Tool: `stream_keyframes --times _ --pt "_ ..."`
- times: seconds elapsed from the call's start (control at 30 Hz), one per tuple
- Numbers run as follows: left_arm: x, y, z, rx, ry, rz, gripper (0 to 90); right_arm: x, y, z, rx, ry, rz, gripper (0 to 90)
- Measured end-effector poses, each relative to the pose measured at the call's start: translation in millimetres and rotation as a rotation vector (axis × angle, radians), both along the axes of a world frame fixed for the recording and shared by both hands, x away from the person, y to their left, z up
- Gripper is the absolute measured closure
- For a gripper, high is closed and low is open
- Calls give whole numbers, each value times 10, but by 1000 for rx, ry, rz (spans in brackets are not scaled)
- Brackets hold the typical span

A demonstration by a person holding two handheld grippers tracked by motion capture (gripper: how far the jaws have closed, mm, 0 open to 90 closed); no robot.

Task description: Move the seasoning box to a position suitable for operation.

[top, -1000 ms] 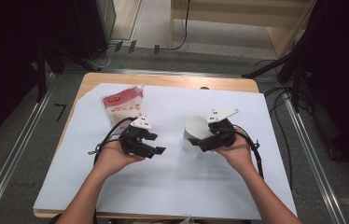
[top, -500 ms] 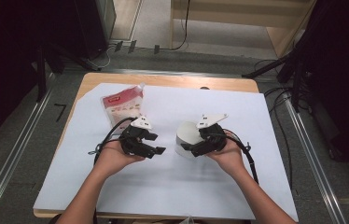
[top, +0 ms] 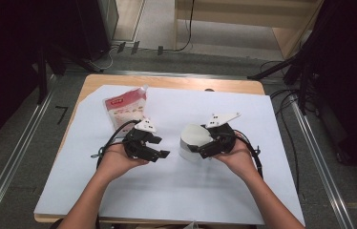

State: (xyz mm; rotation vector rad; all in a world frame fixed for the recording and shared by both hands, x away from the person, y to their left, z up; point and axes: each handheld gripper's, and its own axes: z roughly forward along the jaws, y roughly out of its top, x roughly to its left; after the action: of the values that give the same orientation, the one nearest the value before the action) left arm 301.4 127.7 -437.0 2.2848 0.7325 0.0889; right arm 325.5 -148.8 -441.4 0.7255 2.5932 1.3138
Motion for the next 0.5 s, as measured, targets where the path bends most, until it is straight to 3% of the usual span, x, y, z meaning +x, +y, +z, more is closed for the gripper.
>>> stream_keyframes --times 0.2,0.37,0.5 --pt "-1 4 7 -7 3 6 381 -53 -68 141 13 -3 -13 136" --pt "20 31 16 -17 40 -1 404 -139 -187 285 43 0 -8 186" --pt "29 33 70 -25 26 -9 436 -225 -267 354 43 -18 -20 203"
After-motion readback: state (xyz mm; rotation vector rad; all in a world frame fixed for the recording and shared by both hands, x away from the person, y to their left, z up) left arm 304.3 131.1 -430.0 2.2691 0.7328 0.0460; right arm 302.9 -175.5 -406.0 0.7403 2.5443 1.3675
